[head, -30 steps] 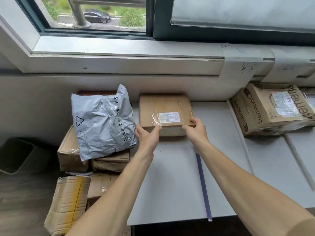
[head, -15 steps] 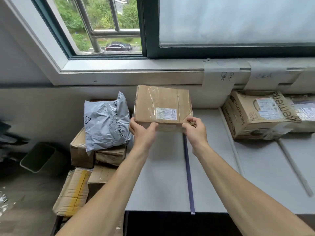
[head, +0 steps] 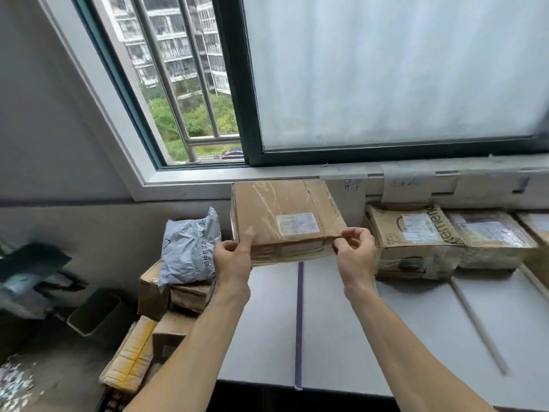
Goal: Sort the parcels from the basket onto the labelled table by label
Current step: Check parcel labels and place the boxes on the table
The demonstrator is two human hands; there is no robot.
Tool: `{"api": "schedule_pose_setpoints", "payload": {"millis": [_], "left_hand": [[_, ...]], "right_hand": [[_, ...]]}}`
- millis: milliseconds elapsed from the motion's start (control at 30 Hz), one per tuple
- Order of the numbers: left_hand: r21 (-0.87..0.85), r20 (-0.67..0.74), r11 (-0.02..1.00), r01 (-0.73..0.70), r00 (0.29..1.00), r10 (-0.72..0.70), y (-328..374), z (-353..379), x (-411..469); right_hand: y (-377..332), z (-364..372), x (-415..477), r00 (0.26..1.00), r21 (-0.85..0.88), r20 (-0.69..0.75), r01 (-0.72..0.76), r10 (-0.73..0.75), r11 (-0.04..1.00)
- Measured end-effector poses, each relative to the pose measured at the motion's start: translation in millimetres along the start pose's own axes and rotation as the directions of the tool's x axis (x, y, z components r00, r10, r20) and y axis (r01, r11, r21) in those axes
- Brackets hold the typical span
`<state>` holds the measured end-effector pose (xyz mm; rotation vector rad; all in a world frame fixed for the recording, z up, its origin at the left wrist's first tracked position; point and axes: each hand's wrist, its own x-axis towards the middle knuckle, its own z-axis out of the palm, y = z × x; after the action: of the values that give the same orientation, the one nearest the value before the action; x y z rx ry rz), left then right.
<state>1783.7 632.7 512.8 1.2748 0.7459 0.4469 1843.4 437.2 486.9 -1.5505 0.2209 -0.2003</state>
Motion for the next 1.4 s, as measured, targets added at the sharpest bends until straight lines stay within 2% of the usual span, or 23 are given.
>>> {"api": "schedule_pose_setpoints", "payload": {"millis": [67, 167, 267, 333, 433, 500, 567, 700, 800, 867, 933, 1067, 1233, 1333, 1400], "left_hand": [[-0.036, 0.052, 0.996, 0.082, 0.995, -0.080, 6, -4, -5], [-0.054, 0.258, 0.974, 0.222, 0.945, -0.201, 11, -13, -10], [-0.063, 0.302, 0.954, 0.294, 0.916, -0.263, 7, -13, -17], [-0.119, 0.296, 0.944, 0.308, 0.918, -0.263, 3, -8, -22], [-0.193, 0.319, 0.928, 0.319, 0.915, -0.248, -4, 10, -26], [-0.217, 0.384, 0.917, 0.334, 0.893, -0.235, -9, 26, -34], [-0.196, 0.489, 0.914, 0.354, 0.844, -0.222, -17, 39, -42], [-0.066, 0.538, 0.955, 0.290, 0.816, -0.211, -24, 47, -51], [0.011, 0.444, 0.977, 0.212, 0.875, -0.194, -23, 38, -39], [0.084, 0.357, 0.993, 0.087, 0.927, -0.111, -15, 28, -31], [0.156, 0.363, 0.988, -0.022, 0.931, -0.036, -6, 19, -20], [0.096, 0.514, 0.993, -0.069, 0.858, 0.010, 14, 8, -4], [-0.028, 0.726, 1.000, 0.009, 0.687, 0.014, 31, 10, -8], [-0.078, 0.721, 0.997, 0.029, 0.692, 0.036, 33, 14, -15], [-0.096, 0.678, 0.994, 0.043, 0.735, 0.034, 32, 19, -18]], "right_hand": [[-6, -5, -3, 1.000, 0.020, -0.015, 0.009, -0.008, 1.000], [-10, -8, -5, 1.000, 0.062, 0.004, -0.009, 0.009, 0.998], [-18, -13, -5, 0.998, 0.143, 0.064, 0.003, -0.012, 0.990], [-22, -13, -2, 0.993, 0.155, 0.119, -0.031, 0.012, 0.987], [-17, -9, -7, 0.958, 0.127, 0.249, -0.180, 0.145, 0.975], [-14, -2, -16, 0.909, 0.151, 0.364, -0.274, 0.204, 0.950], [-14, 7, -26, 0.886, 0.193, 0.416, -0.306, 0.205, 0.932], [-19, 11, -26, 0.933, 0.320, 0.318, -0.274, 0.170, 0.907], [-26, -8, -16, 0.952, 0.275, 0.297, -0.160, 0.074, 0.948], [-31, -25, -5, 0.953, 0.227, 0.300, -0.120, 0.048, 0.966], [-37, -42, 3, 0.933, 0.173, 0.357, -0.109, 0.041, 0.979], [-42, -68, 10, 0.855, 0.177, 0.518, -0.143, 0.031, 0.974], [-54, -77, 4, 0.724, 0.117, 0.690, -0.088, -0.017, 0.989], [-57, -81, 6, 0.700, 0.084, 0.714, -0.078, -0.005, 0.993], [-58, -81, 8, 0.703, 0.083, 0.711, -0.090, 0.004, 0.992]]}}
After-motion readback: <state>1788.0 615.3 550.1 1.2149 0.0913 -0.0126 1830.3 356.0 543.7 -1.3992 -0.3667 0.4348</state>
